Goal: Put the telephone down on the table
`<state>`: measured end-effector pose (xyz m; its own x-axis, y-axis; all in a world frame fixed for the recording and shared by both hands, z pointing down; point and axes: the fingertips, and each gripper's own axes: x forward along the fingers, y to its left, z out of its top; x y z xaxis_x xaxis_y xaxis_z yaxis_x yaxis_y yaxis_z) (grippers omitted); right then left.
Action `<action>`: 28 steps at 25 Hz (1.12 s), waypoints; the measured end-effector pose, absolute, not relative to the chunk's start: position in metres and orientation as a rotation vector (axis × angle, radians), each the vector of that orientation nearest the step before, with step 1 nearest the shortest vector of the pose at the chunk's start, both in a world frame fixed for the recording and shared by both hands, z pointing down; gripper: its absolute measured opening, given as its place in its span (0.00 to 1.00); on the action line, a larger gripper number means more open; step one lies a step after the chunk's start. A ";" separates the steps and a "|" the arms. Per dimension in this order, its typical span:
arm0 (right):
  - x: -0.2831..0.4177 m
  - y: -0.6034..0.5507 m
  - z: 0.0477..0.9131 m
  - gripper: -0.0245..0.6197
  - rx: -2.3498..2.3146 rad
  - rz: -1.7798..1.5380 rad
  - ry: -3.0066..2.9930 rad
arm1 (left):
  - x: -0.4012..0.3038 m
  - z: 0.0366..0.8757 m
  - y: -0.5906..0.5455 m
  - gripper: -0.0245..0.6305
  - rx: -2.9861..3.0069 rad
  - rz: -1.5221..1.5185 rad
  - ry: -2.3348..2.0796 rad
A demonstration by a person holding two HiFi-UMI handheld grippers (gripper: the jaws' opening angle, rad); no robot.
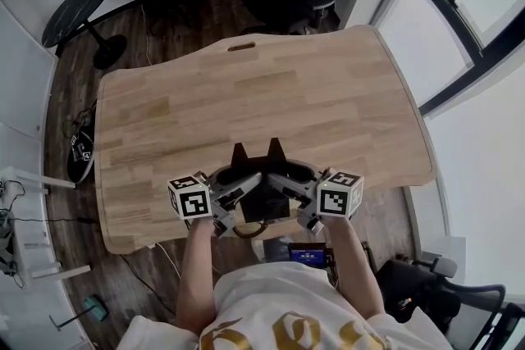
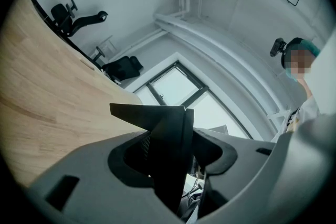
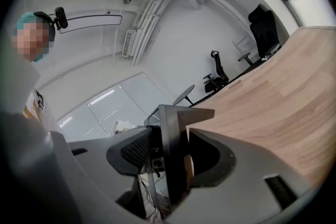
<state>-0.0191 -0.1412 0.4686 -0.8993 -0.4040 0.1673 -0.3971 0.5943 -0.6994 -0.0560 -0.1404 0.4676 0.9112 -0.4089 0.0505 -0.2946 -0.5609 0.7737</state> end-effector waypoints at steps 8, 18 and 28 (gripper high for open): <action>-0.020 -0.165 0.496 0.36 -0.683 -1.308 2.786 | -0.057 0.495 -0.164 0.36 2.152 -0.142 -0.498; -0.022 -0.196 0.531 0.36 -0.663 -1.416 2.793 | -0.057 0.530 -0.194 0.36 2.078 -0.141 -0.508; -0.028 -0.216 0.569 0.36 -0.633 -1.535 2.774 | -0.063 0.568 -0.215 0.36 2.022 -0.131 -0.523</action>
<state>-0.0285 -0.2163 0.5686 -0.9193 -0.2919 0.2639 -0.3786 0.4737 -0.7951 -0.0633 -0.2148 0.5680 0.9004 -0.4163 0.1260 -0.3076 -0.4045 0.8613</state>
